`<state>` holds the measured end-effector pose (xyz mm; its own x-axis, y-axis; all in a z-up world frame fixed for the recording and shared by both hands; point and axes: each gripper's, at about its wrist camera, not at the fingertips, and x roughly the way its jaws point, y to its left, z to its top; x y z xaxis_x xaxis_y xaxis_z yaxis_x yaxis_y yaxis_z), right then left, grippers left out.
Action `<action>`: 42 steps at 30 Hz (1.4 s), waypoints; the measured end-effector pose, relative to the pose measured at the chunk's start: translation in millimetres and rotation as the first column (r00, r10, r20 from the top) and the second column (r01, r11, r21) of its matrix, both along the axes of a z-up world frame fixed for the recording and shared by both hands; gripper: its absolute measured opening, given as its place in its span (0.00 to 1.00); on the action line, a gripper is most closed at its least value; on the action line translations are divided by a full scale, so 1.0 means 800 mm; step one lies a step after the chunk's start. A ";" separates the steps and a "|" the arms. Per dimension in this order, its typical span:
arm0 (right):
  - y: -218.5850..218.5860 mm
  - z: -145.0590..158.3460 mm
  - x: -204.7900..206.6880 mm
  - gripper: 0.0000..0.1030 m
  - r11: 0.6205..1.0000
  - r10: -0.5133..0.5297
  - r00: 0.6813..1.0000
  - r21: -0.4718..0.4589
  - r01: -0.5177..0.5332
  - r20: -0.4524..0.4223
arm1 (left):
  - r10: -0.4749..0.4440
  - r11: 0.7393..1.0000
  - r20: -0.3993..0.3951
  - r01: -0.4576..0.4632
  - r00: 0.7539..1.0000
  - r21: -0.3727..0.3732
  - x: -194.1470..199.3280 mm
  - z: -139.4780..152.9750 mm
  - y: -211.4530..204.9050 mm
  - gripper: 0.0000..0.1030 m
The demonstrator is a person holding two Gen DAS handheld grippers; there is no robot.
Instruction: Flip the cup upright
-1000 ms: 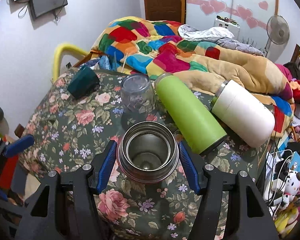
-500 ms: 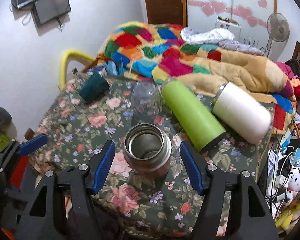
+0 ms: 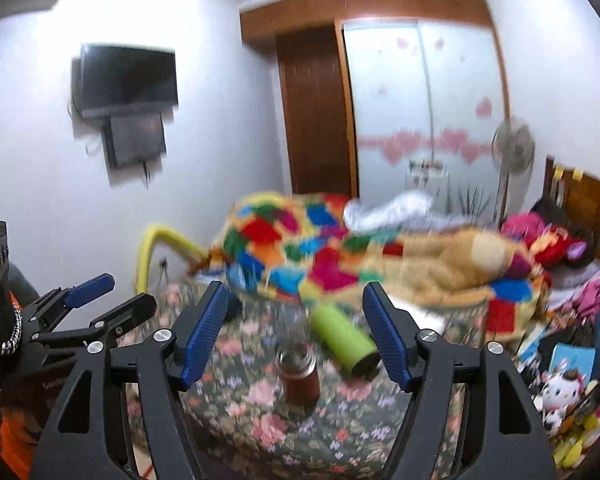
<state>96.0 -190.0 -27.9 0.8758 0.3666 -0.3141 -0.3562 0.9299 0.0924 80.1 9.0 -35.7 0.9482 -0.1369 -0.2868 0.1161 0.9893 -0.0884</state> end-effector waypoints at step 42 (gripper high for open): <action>-0.019 0.005 -0.094 1.00 0.995 -0.099 0.982 0.004 0.099 0.164 | 0.053 0.996 0.149 -0.063 0.987 0.063 -0.092 0.023 -0.033 0.99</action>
